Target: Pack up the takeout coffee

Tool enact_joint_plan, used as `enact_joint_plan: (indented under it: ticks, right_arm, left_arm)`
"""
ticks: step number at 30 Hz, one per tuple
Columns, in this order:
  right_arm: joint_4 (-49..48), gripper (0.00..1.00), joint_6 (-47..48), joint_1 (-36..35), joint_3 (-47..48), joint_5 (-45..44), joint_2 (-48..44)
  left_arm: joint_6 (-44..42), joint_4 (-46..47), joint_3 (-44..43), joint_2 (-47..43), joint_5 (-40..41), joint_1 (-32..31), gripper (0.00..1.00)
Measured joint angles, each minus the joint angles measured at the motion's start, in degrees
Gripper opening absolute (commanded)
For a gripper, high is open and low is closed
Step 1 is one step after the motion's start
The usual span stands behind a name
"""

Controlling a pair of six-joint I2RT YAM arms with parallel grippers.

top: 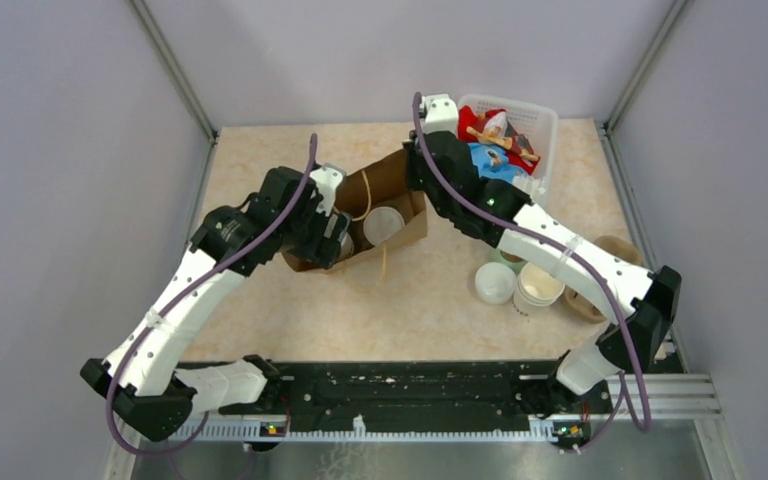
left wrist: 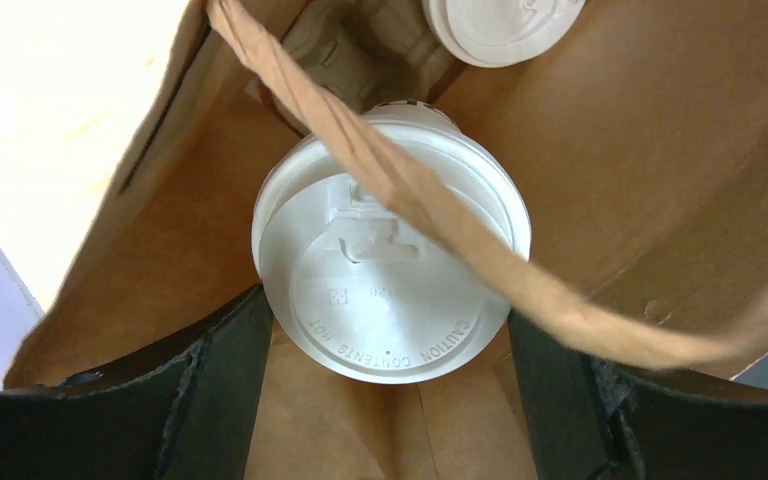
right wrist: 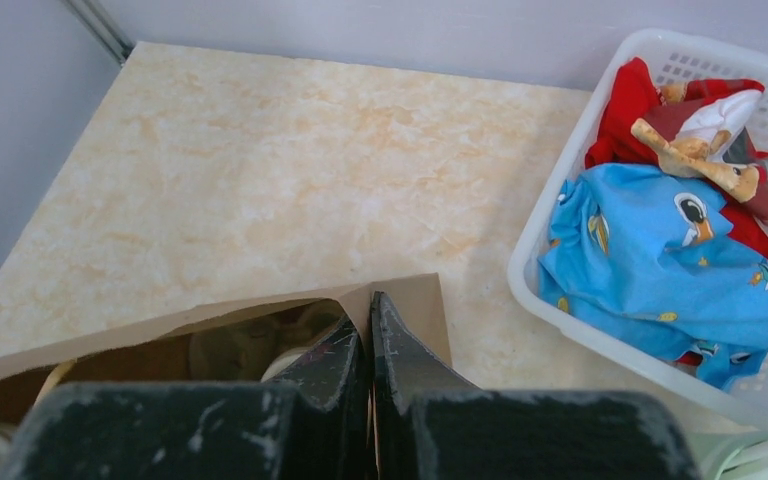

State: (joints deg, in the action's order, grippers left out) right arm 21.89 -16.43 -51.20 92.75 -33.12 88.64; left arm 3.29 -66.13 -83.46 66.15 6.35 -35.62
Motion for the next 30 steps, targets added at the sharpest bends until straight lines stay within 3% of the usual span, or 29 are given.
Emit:
enact_joint_plan:
  ticks: [11, 18, 24, 30]
  right_arm:
    - [-16.06, 0.0, 6.71, 0.11, -12.09, 5.27, -3.67]
    - [-22.64, 0.0, 9.01, 1.22, -15.37, 8.31, -3.67]
    - [-22.12, 0.05, 8.44, 2.08, -18.23, 10.73, -4.17]
    - [-9.51, 0.11, 4.33, 2.25, -16.74, 13.68, -5.46]
  left_arm:
    - [-1.79, 15.28, 10.64, -3.08, 5.7, -1.22, 0.34]
    - [-2.01, 18.58, 11.98, -1.9, 8.13, -1.88, 0.34]
    - [-1.95, 19.52, 12.02, 0.42, 8.35, -1.99, 0.34]
    - [0.09, 18.71, 12.0, 1.38, 4.48, -2.29, 0.34]
